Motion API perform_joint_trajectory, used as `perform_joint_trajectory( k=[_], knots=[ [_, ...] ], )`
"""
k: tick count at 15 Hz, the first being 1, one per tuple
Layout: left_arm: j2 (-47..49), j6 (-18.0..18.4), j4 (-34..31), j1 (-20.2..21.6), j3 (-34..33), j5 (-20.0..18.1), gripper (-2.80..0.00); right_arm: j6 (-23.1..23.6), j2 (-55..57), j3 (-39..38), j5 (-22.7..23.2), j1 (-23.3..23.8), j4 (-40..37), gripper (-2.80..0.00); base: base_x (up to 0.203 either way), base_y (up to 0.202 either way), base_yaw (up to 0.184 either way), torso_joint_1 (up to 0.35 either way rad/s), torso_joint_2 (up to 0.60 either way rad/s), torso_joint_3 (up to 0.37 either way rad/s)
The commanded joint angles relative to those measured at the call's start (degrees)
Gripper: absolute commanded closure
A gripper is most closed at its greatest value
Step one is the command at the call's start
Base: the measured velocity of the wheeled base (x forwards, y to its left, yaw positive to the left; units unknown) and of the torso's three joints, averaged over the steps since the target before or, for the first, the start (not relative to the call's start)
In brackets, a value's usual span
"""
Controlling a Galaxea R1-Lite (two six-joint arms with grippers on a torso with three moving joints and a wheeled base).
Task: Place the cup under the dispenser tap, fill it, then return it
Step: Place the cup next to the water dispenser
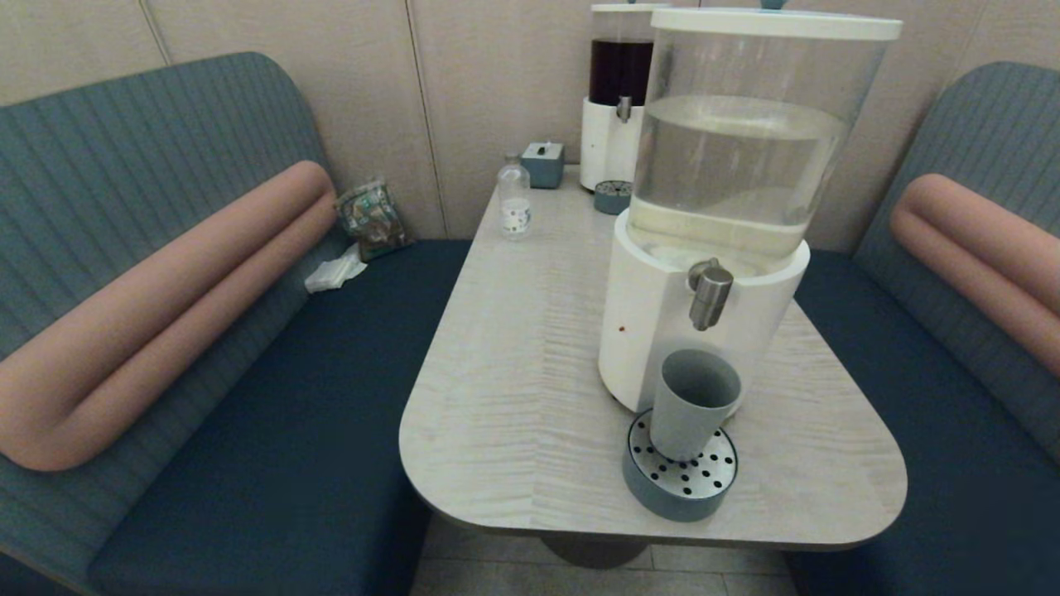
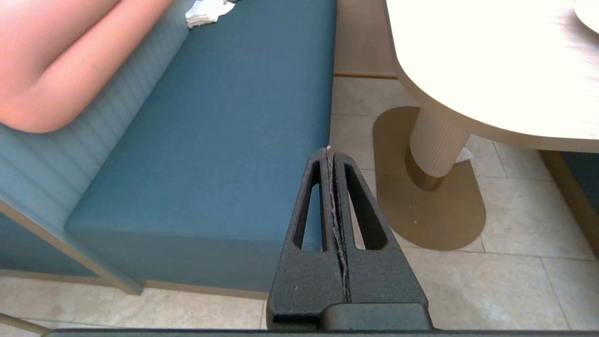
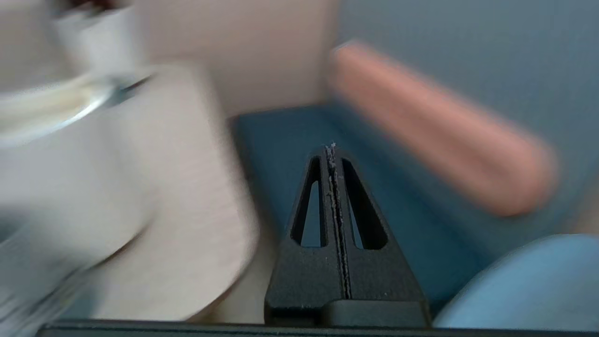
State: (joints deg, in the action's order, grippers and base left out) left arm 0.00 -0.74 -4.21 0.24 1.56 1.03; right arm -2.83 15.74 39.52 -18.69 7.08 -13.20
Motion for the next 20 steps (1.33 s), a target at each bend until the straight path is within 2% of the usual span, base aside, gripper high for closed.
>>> perform_joint_trajectory(
  k=[1,3,6,8,10,13,17,18,20],
  knots=[
    [0.1,0.0,0.0,0.0,0.0,0.0,0.00,-1.5,0.0,-3.0,5.1,0.4,0.0,0.00,0.000,0.000,0.000,0.000,0.00,0.000],
    [0.1,0.0,0.0,0.0,0.0,0.0,0.00,-2.6,0.0,-4.6,10.9,0.2,0.3,0.00,0.000,0.000,0.000,0.000,0.00,0.000],
    [0.1,0.0,0.0,0.0,0.0,0.0,0.00,-2.7,-0.2,-4.9,12.5,-2.6,-0.1,0.00,0.000,0.000,0.000,0.000,0.00,0.000],
    [0.1,0.0,0.0,0.0,0.0,0.0,0.00,-2.7,-1.7,-5.0,11.9,-8.0,-1.8,0.00,0.000,0.000,0.000,0.000,0.00,0.000],
    [0.1,0.0,0.0,0.0,0.0,0.1,0.00,-2.0,-5.3,-7.3,11.2,-8.3,-3.0,0.00,0.000,0.000,0.000,0.000,0.00,0.000],
    [0.1,0.0,0.0,0.0,0.0,0.0,0.00,4.9,-14.8,-16.7,11.2,-7.8,-1.1,0.00,0.000,0.000,0.000,0.000,0.00,0.000],
    [0.1,0.0,0.0,0.0,0.0,0.0,0.00,12.1,-16.0,-35.9,13.5,-7.6,13.9,0.00,0.000,0.000,0.000,0.000,0.00,0.000],
    [0.1,-0.1,0.0,0.0,0.0,0.0,0.00,13.0,-15.9,-38.8,15.2,-7.7,16.5,0.00,0.000,0.000,0.000,0.000,0.00,0.000],
    [0.1,0.0,0.0,0.0,0.0,0.0,0.00,11.4,-15.8,-38.3,17.4,-7.6,14.0,0.00,0.000,0.000,0.000,0.000,0.00,0.000]
  ],
)
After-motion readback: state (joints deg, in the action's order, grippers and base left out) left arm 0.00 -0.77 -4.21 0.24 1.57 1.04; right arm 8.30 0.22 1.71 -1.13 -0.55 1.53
